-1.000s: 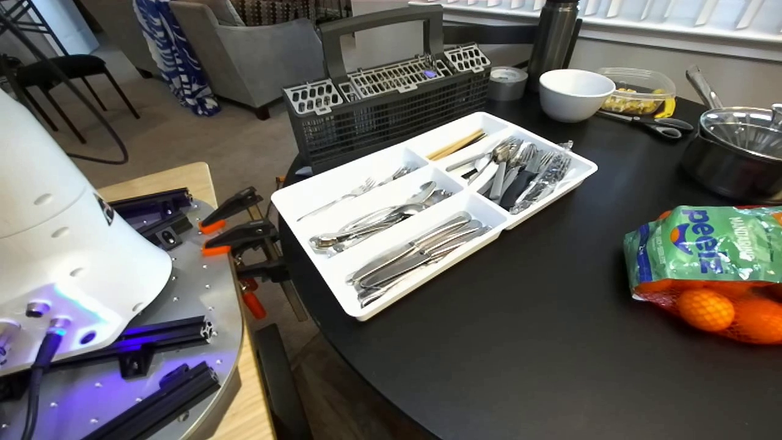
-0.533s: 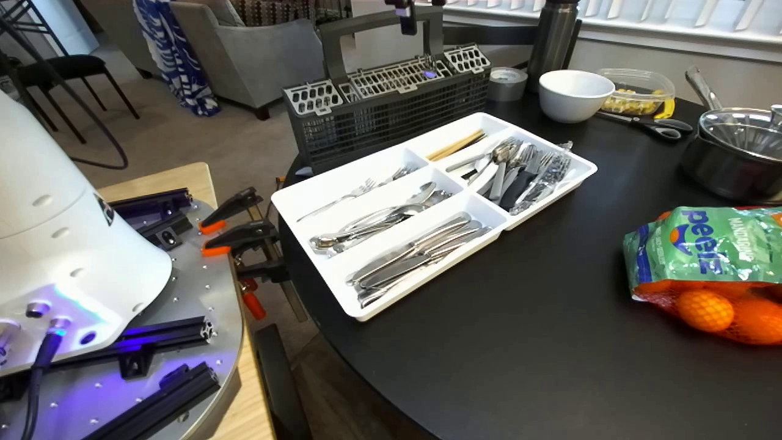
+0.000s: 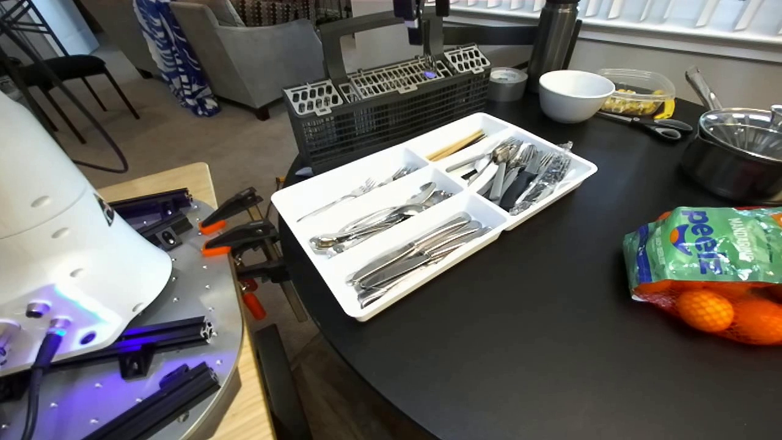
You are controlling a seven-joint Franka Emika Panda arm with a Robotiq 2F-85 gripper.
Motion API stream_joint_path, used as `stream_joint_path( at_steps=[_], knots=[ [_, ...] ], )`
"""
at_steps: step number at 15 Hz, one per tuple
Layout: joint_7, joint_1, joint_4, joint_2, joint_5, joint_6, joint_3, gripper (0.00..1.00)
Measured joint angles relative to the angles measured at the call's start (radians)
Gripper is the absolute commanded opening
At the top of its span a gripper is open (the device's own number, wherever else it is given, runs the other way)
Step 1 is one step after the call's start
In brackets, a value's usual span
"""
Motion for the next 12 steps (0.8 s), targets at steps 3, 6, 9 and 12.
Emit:
stream_joint_path(
  at_steps=[3,6,9,12],
  knots=[
    [-0.011,-0.010,0.001,0.005,0.038,0.005,0.020,1.00],
    [-0.131,-0.004,0.005,0.066,0.228,0.085,0.048,1.00],
    [-0.347,-0.004,0.043,0.181,0.466,0.162,0.085,1.00],
    [-0.537,-0.008,0.114,0.287,0.612,0.177,0.121,1.00]
  ],
)
